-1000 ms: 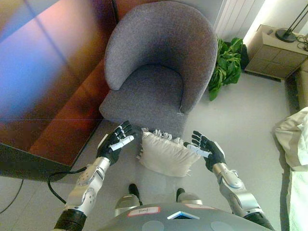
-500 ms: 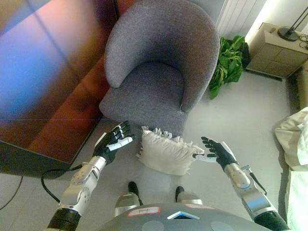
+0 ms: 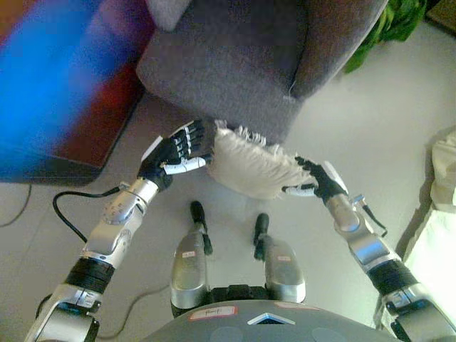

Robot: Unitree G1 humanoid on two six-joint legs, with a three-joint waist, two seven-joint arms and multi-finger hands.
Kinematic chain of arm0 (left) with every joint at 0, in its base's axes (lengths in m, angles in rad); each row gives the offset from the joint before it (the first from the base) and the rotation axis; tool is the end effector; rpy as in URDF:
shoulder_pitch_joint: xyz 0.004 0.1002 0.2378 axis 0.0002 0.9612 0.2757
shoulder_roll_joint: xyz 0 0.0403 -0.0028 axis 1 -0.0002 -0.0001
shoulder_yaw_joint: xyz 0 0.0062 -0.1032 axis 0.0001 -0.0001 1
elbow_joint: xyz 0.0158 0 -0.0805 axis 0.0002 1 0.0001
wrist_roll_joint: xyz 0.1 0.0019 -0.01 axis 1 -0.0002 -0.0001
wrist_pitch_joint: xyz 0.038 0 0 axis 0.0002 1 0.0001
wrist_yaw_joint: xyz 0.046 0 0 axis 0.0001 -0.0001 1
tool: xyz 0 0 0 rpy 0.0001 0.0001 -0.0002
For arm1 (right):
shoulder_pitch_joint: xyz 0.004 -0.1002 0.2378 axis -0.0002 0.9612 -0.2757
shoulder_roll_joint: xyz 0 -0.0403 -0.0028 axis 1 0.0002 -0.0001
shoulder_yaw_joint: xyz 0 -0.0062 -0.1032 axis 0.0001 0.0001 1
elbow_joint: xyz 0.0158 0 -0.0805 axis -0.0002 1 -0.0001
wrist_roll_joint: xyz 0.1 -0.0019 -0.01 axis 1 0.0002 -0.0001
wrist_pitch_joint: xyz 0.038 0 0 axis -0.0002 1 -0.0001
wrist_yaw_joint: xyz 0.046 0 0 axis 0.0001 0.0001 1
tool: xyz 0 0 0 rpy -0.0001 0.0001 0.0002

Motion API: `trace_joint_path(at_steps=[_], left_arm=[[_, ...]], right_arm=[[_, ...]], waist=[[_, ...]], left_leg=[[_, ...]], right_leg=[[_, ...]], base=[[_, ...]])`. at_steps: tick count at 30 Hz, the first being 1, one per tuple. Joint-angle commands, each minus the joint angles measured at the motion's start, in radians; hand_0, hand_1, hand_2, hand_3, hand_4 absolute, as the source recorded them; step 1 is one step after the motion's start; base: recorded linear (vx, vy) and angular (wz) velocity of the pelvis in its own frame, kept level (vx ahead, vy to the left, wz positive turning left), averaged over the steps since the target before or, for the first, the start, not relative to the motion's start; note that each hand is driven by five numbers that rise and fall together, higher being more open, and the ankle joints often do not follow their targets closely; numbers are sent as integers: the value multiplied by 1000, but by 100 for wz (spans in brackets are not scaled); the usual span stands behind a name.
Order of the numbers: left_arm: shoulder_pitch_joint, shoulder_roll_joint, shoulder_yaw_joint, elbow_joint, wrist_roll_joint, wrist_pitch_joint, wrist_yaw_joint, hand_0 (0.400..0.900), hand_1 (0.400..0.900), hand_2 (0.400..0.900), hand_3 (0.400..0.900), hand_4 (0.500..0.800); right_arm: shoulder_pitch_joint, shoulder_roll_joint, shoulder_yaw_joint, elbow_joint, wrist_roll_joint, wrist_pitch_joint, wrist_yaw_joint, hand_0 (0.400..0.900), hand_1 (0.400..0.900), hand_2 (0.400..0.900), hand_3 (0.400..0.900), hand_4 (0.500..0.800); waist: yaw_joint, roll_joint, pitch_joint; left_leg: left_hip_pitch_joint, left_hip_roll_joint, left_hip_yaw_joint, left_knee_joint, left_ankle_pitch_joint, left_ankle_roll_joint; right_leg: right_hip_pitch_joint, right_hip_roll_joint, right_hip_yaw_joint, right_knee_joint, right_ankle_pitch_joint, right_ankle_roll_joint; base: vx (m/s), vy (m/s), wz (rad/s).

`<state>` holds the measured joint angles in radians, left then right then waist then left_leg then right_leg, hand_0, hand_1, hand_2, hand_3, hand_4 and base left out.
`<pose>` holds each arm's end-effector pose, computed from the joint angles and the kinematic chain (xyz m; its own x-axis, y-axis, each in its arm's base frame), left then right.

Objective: Pick up the pillow and put it on the sofa.

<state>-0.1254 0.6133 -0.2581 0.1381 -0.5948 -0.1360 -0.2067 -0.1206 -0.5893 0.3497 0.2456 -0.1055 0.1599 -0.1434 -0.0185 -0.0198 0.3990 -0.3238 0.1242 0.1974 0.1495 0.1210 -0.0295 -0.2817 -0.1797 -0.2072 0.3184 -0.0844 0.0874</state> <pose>0.2229 0.2246 0.0626 0.9304 -0.3664 -0.0135 0.3666 0.9297 0.0348 0.2135 -0.2235 0.0226 0.9548 -0.0410 -0.2945 -0.1821 0.7025 -0.6880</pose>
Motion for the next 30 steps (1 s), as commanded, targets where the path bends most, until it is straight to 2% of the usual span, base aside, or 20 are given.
trace_joint_path(at_steps=[1, 5, 6, 12, 19, 22, 25, 30], left_arm=[[-53, 10, -26, -141, -26, -138, -23, 900, 900, 900, 900, 800], [-92, 18, -48, -161, -33, -142, -30, 900, 900, 900, 900, 800], [-99, 17, -54, -163, -36, -144, -26, 900, 900, 900, 900, 800], [-117, 10, -54, -188, -33, -142, -23, 900, 900, 900, 900, 800], [-129, 15, -41, -227, -45, -143, -20, 900, 900, 900, 900, 800], [-141, 17, -42, -233, -37, -123, 27, 900, 900, 900, 900, 800], [-146, 17, -30, -232, -33, -98, 27, 900, 900, 900, 900, 800], [-126, 24, -17, -249, -28, -88, 0, 900, 900, 900, 900, 800]], right_arm=[[-42, -91, -10, -29, -73, -65, -98, 900, 900, 900, 900, 800], [-99, -108, -11, -24, -93, -44, -168, 900, 900, 900, 900, 800], [-113, -110, -11, -22, -111, -33, -194, 900, 900, 900, 900, 800], [-169, -112, -24, -20, -174, 33, -287, 900, 900, 900, 900, 800], [-218, -108, -23, 6, -197, 94, -272, 900, 900, 900, 900, 800], [-260, -109, -21, 30, -199, 109, -261, 900, 900, 900, 900, 800], [-293, -117, -22, 52, -186, 117, -246, 900, 900, 900, 900, 800], [-318, -136, -28, 68, -181, 114, -205, 900, 900, 900, 900, 800]], waist=[[8, 2, -27], [14, 7, 7], [15, 11, 17], [13, 40, 52], [18, 59, 78], [22, 66, 88], [27, 73, 92], [33, 80, 90]], left_leg=[[-128, 30, -64, 285, -197, -24], [-241, 26, -74, 421, -264, 2], [-262, 27, -79, 474, -313, 2], [-397, 30, -82, 674, -404, 20], [-522, 27, -93, 883, -474, 33], [-579, 23, -97, 970, -495, 36], [-636, 20, -103, 1052, -514, 39], [-708, 22, -104, 1173, -553, 47]], right_leg=[[-141, -15, 3, 157, -44, -25], [-259, -38, 16, 327, -106, -39], [-282, -44, 26, 386, -148, -36], [-433, -53, 52, 614, -227, -57], [-562, -72, 57, 813, -292, -69], [-616, -78, 60, 900, -315, -70], [-672, -87, 63, 991, -341, -68], [-737, -102, 62, 1107, -379, -71]], base=[[-114, -41, 15], [-78, -37, 14], [-27, -29, 13], [-36, -6, 8], [-4, -14, 4], [-17, -40, 9], [-30, -44, 11], [-5, -21, 7]])
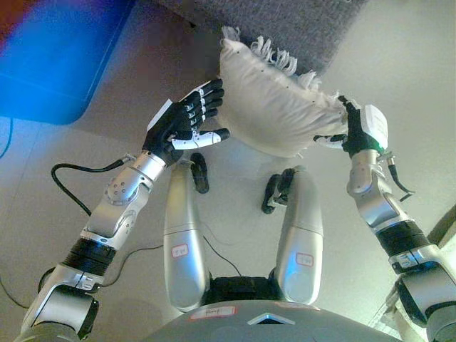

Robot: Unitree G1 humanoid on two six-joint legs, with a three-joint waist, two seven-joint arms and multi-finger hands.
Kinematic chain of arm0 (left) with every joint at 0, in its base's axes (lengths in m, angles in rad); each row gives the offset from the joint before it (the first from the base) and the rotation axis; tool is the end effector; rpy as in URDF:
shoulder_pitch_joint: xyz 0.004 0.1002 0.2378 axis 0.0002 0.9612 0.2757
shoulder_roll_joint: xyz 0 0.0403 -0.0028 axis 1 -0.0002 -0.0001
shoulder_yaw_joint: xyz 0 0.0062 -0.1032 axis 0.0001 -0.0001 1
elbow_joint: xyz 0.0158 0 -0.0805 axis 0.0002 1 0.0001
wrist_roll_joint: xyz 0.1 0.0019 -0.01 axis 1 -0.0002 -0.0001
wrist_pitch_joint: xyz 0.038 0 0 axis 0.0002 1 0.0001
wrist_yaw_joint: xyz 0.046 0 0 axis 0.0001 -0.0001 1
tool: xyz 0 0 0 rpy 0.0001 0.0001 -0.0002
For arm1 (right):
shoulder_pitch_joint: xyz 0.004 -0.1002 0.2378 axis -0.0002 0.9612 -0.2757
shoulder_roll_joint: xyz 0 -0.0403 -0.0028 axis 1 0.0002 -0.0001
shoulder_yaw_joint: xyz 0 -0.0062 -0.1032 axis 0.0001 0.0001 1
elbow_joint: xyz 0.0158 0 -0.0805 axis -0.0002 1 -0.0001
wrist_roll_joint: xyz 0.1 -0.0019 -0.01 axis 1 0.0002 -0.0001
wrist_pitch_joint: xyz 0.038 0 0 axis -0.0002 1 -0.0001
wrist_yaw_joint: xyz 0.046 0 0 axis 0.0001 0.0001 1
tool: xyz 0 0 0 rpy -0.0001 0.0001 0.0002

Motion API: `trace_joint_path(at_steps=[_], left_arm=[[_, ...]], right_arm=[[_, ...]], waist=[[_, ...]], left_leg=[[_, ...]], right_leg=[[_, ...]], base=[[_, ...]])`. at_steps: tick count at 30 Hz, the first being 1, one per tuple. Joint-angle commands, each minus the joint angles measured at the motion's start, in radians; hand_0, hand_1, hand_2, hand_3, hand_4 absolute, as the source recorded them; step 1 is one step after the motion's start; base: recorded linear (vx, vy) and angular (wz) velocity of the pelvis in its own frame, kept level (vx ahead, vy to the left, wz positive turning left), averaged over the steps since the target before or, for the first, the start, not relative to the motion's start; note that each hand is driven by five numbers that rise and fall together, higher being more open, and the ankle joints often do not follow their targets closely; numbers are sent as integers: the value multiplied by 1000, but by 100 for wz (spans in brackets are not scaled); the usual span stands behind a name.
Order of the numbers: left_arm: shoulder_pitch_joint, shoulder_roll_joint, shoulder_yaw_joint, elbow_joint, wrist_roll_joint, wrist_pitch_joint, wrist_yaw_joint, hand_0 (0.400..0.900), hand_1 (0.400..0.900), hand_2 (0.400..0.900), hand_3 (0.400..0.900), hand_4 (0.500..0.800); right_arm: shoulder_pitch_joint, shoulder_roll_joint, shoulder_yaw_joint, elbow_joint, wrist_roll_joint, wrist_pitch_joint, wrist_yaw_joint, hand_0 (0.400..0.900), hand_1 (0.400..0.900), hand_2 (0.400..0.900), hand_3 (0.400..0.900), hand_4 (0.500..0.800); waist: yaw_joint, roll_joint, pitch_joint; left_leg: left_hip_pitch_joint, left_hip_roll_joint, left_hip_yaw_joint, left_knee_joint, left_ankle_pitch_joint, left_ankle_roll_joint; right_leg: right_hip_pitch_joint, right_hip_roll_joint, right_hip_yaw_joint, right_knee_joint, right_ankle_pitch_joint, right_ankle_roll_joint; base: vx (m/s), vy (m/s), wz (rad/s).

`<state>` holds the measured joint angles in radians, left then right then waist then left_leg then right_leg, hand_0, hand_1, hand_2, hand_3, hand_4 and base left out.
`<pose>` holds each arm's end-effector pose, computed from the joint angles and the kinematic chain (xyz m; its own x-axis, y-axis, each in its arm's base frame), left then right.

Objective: Pick up the pillow and put it on the sofa.

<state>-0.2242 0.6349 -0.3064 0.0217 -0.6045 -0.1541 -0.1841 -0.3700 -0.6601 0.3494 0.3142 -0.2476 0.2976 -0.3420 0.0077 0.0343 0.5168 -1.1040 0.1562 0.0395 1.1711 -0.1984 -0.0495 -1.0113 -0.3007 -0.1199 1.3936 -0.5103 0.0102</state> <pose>0.2376 0.2023 0.0979 0.8727 -0.4652 0.1483 0.4556 0.8851 0.0956 0.2647 -0.2383 0.0747 0.9654 -0.2587 0.0321 0.1539 0.4663 -0.8711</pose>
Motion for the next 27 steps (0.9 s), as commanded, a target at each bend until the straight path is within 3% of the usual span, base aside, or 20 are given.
trace_joint_path(at_steps=[1, 18, 26, 27], left_arm=[[-25, 7, 30, -134, -21, -71, -23, 900, 900, 900, 900, 800], [-119, 44, -22, -97, -75, -64, -55, 900, 900, 900, 900, 800], [-130, 55, -21, -96, -89, -45, -85, 900, 900, 900, 900, 800], [-130, 57, -19, -97, -94, -42, -92, 900, 900, 900, 900, 800]], right_arm=[[-76, -70, -22, 10, -39, -27, -7, 900, 900, 900, 900, 800], [-343, -163, 84, 253, 58, -24, 35, 900, 900, 900, 900, 800], [-416, -169, 119, 332, 95, -2, 112, 900, 900, 900, 900, 800], [-427, -171, 124, 337, 98, 5, 125, 400, 400, 400, 400, 500]], waist=[[8, 27, -28], [41, 51, -3], [56, 59, 3], [57, 60, 3]], left_leg=[[60, -5, 54, 177, -241, 67], [-119, 11, 50, 471, -353, 71], [-140, 7, 34, 540, -376, 68], [-141, 7, 34, 544, -378, 68]], right_leg=[[-19, 15, -25, 56, 40, 6], [-201, -41, 3, 336, -32, 18], [-225, -58, 21, 395, -45, 10], [-226, -59, 23, 399, -47, 9]], base=[[14, -17, 5], [-6, -13, 9], [4, -3, 8], [20, 21, 6]])
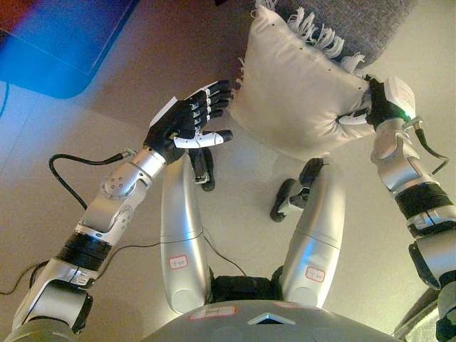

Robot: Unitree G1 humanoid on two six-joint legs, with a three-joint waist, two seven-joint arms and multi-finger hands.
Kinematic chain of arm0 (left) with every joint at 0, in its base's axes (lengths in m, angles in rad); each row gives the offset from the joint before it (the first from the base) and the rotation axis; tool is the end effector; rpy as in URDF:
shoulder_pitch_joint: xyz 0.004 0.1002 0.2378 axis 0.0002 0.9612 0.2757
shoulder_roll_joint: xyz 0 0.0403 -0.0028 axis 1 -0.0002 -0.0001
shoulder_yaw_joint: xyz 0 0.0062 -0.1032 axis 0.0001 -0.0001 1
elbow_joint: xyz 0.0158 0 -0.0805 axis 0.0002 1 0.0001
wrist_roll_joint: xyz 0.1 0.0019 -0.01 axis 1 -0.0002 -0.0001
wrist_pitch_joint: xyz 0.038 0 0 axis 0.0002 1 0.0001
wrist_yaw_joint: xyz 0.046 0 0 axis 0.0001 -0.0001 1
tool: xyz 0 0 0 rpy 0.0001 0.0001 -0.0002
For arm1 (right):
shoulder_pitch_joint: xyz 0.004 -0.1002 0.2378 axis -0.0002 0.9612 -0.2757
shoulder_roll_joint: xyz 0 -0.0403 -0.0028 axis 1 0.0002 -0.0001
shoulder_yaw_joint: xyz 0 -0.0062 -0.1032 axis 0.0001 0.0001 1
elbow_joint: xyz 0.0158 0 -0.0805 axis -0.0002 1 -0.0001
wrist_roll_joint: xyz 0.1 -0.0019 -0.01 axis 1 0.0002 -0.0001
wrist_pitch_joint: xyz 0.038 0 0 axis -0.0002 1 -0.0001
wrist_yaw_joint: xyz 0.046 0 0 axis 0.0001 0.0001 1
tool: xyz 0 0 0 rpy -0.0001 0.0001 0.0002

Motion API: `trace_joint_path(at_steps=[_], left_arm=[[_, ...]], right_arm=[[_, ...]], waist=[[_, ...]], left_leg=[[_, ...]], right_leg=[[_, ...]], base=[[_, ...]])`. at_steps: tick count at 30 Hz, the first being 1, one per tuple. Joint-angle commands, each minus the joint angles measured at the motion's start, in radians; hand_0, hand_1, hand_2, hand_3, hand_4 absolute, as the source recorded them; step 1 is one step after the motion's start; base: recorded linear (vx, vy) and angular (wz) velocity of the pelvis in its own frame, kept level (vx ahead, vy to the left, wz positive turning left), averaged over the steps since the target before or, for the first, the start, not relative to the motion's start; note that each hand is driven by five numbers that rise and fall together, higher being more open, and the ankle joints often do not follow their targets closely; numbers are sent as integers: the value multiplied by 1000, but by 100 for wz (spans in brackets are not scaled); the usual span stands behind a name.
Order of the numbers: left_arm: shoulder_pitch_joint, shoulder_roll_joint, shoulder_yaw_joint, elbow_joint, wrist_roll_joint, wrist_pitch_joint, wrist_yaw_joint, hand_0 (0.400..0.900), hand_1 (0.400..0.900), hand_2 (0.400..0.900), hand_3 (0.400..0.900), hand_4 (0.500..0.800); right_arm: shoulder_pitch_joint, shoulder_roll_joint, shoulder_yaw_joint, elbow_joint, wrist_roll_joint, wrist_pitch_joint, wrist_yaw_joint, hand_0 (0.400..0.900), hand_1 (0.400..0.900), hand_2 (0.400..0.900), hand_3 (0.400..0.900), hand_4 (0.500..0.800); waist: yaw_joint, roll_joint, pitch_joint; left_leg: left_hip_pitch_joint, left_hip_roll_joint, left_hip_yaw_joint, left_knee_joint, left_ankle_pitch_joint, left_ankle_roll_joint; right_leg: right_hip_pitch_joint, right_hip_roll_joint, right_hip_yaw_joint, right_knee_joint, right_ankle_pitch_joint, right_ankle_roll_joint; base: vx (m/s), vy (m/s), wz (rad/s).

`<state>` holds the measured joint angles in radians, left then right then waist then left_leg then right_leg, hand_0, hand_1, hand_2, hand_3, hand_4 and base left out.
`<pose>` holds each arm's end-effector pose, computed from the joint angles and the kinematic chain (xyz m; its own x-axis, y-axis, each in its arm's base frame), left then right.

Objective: Pick up the pillow and put it on the sofa.

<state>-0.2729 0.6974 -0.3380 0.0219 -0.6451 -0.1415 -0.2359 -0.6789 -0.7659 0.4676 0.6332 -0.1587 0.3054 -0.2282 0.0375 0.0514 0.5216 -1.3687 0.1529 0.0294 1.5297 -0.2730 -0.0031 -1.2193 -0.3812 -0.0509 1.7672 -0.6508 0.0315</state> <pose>0.2439 0.2062 0.1092 0.8354 -0.5335 0.1323 0.5181 0.8446 0.1349 0.3063 -0.2720 0.1199 0.9379 -0.3463 -0.0227 0.1210 0.3876 -0.9139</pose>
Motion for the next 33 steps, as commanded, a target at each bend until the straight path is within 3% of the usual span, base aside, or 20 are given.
trace_joint_path(at_steps=[1, 11, 15, 18, 22, 29, 33], left_arm=[[-82, -5, 12, -98, -56, -53, -42, 900, 900, 900, 900, 800], [-43, -16, 33, -113, -57, -28, -72, 900, 900, 900, 900, 800], [-9, -29, 45, -123, -46, 0, -51, 900, 900, 900, 900, 800], [13, -40, 60, -111, -57, 25, -24, 900, 900, 900, 900, 800], [29, -85, 91, -75, -101, 73, 83, 900, 900, 900, 900, 800], [71, -176, 155, -51, -162, 69, 203, 900, 900, 900, 900, 800], [103, -193, 175, -51, -182, 95, 212, 900, 900, 900, 900, 800]], right_arm=[[-127, -68, 10, 24, 14, -5, 16, 400, 400, 400, 400, 500], [-79, -60, -29, -33, 20, 1, 47, 400, 400, 400, 400, 500], [-26, -44, -69, -78, 13, 1, 27, 400, 400, 400, 400, 500], [1, -31, -94, -108, -8, -11, 4, 400, 400, 400, 400, 500], [26, -8, -128, -152, -64, -66, -85, 400, 400, 400, 400, 500], [109, 33, -189, -351, -230, -123, -175, 400, 400, 400, 400, 500], [170, 42, -222, -442, -262, -139, -189, 400, 400, 400, 400, 500]], waist=[[29, 44, -2], [32, 40, -2], [29, 34, -2], [26, 31, -2], [20, 27, -15], [0, 22, -48], [-1, 11, -78]], left_leg=[[125, 8, 42, 185, -303, 21], [164, -1, 36, 162, -287, 19], [191, 7, 33, 158, -280, 17], [222, 16, 36, 128, -269, 15], [286, 22, 50, 9, -232, 17], [404, 20, 68, -272, -126, -1], [521, 13, 75, -457, -69, -5]], right_leg=[[-18, 20, -44, 29, 92, -14], [23, 14, -37, 8, 102, -18], [54, 13, -32, -5, 114, -13], [89, 17, -33, -43, 127, -11], [157, 42, -52, -192, 172, -5], [267, 83, -55, -483, 277, 18], [371, 81, -70, -647, 334, 23]], base=[[13, 16, 4], [45, 18, 6], [69, 22, 1], [39, 41, -5], [-30, 57, -13], [-91, 80, -18], [3, 47, -7]])
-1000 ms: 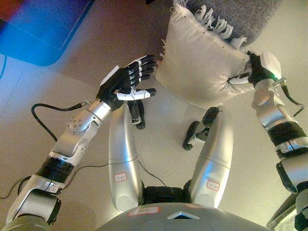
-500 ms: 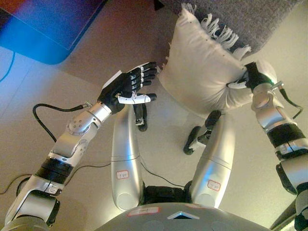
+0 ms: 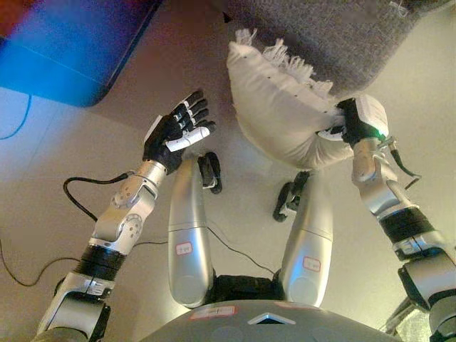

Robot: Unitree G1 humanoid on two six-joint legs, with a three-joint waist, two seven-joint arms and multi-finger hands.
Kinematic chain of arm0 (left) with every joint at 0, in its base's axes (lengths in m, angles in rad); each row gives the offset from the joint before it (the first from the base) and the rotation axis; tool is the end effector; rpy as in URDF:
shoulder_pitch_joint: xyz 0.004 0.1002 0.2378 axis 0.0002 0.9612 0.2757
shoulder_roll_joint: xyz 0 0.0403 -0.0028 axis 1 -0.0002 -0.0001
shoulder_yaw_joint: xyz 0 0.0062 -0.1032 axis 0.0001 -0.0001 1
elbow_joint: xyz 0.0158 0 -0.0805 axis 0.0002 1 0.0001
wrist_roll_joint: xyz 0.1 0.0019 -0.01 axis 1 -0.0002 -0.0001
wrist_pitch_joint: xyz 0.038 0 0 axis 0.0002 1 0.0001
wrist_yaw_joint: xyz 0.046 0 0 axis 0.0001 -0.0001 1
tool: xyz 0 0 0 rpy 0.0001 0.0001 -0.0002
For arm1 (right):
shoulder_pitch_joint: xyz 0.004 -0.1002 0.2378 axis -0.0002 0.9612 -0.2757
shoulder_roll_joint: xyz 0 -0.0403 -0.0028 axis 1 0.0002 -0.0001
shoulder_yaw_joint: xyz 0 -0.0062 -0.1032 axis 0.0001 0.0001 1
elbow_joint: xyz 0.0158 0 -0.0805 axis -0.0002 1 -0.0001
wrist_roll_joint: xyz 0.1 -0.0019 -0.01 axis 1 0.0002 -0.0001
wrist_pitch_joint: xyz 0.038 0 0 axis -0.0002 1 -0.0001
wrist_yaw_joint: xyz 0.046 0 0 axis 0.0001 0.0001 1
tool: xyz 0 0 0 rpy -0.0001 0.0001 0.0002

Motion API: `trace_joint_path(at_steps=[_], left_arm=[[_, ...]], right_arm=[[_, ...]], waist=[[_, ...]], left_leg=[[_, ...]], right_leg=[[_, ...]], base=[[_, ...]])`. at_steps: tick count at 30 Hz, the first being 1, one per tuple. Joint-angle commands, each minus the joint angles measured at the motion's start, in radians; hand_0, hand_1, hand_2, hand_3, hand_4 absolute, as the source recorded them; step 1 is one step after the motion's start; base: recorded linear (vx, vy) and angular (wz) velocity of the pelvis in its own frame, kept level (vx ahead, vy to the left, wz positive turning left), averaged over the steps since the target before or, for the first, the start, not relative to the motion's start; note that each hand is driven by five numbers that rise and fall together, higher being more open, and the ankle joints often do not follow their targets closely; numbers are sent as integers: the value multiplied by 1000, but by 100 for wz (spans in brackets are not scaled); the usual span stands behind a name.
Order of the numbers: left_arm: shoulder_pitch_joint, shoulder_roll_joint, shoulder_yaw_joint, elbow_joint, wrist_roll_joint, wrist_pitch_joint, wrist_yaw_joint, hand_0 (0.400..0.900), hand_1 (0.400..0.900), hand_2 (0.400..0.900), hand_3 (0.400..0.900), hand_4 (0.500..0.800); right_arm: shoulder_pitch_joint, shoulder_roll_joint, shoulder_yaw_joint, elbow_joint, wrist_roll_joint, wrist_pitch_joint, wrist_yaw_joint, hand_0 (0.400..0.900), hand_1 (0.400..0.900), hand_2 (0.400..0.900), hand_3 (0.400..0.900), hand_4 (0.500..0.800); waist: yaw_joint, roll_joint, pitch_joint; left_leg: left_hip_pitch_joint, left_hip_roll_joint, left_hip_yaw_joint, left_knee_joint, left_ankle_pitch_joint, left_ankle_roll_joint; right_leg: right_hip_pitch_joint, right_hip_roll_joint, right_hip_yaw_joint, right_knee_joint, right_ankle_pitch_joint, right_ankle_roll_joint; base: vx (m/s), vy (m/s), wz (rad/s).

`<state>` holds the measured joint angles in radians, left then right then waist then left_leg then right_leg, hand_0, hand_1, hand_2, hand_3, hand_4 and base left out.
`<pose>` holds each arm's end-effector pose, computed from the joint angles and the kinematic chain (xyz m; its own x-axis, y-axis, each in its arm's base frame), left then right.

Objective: Pick up the pillow and put it on the sofa.

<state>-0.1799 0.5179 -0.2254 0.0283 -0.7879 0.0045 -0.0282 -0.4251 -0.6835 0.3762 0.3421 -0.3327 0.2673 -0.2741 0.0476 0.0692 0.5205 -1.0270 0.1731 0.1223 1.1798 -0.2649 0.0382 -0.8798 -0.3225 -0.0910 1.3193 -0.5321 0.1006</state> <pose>0.2343 0.1966 0.0808 0.9659 -0.2563 0.0359 0.2573 0.9360 -0.2402 0.2739 -0.2394 0.0862 0.9817 -0.1853 0.0438 0.1134 0.3841 -0.9163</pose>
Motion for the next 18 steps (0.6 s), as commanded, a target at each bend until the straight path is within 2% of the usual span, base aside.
trace_joint_path(at_steps=[1, 4, 6, 8, 10, 14, 18], left_arm=[[20, -15, 69, -61, -38, -44, 4, 900, 900, 900, 900, 800], [43, -16, 80, -58, -28, -18, -9, 900, 900, 900, 900, 800], [45, -17, 77, -53, -25, -14, -2, 900, 900, 900, 900, 800], [51, -21, 82, -40, -14, -1, -2, 900, 900, 900, 900, 800], [56, -22, 83, -35, -13, 8, 0, 900, 900, 900, 900, 800], [102, -34, 97, -37, -11, 52, -6, 900, 900, 900, 900, 800], [151, -44, 106, -31, -14, 74, -21, 900, 900, 900, 900, 800]], right_arm=[[-66, -42, -141, -177, -97, -113, -147, 400, 400, 400, 400, 500], [-12, -55, -175, -229, -98, -155, -155, 400, 400, 400, 400, 500], [-4, -61, -186, -246, -102, -184, -170, 400, 400, 400, 400, 500], [15, -74, -214, -283, -94, -210, -165, 400, 400, 400, 400, 500], [28, -84, -233, -314, -88, -223, -158, 400, 400, 400, 400, 500], [111, -117, -294, -420, -89, -283, -152, 400, 400, 400, 400, 500], [165, -153, -340, -492, -75, -310, -114, 400, 400, 400, 400, 500]], waist=[[-11, -12, -91], [-4, -32, -123], [-1, -42, -132], [1, -57, -148], [1, -66, -157], [-3, -83, -208], [-5, -95, -269]], left_leg=[[216, -9, -17, -167, -61, -47], [345, -23, -7, -336, -19, -44], [389, -25, -6, -391, -4, -46], [447, -29, 2, -485, 51, -39], [497, -33, 3, -551, 74, -40], [644, -44, 23, -719, 142, -58], [779, -50, 36, -856, 180, -71]], right_leg=[[66, 22, -35, -250, 231, -46], [198, 20, -73, -400, 265, -40], [248, 19, -89, -462, 279, -37], [311, 23, -117, -557, 325, -43], [363, 29, -127, -627, 346, -39], [523, 65, -157, -829, 404, -22], [672, 103, -176, -1005, 444, -9]], base=[[23, 35, -4], [50, 24, -5], [18, 10, -6], [-50, -2, -7], [-10, -7, -5], [77, -3, -9], [145, 4, -8]])
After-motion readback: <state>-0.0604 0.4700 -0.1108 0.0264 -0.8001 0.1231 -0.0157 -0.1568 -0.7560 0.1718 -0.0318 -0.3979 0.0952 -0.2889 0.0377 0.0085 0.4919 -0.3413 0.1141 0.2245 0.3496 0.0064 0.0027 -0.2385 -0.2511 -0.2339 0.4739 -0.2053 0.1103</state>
